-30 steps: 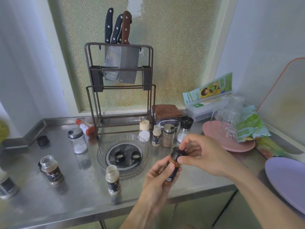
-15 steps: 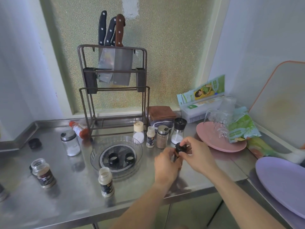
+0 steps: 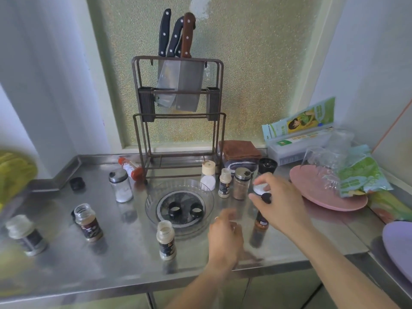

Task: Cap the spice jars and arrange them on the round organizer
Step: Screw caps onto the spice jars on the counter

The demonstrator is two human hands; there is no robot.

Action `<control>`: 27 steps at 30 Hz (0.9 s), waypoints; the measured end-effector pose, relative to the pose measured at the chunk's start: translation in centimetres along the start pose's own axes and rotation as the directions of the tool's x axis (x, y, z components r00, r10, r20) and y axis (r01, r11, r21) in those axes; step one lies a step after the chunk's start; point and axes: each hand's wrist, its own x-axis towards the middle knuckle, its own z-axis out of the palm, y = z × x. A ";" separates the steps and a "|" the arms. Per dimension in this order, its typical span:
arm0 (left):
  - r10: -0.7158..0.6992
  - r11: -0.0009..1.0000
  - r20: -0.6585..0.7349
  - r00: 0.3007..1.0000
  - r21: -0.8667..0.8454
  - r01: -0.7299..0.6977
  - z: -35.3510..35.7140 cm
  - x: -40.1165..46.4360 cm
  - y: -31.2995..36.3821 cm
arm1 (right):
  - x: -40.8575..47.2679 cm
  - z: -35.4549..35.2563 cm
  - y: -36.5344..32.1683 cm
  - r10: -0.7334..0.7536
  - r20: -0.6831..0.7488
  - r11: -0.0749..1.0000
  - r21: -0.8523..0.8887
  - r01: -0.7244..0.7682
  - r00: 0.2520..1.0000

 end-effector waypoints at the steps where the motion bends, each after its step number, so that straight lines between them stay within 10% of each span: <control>1: -0.017 1.000 -0.041 0.999 0.002 0.017 -0.6 -0.3 -0.4 | 0.3 0.5 -1.4 -0.040 0.038 0.998 0.041 0.038 0.998; 13: -0.158 0.987 -0.163 0.974 -0.064 0.149 -6.1 -3.0 -2.3 | 5.0 12.0 -9.4 -0.135 0.546 0.988 0.008 0.156 0.827; 27: 0.137 0.985 -0.156 0.978 0.128 -0.118 -2.9 7.3 3.9 | 8.2 1.5 -3.1 -0.049 0.152 0.987 0.161 0.024 0.987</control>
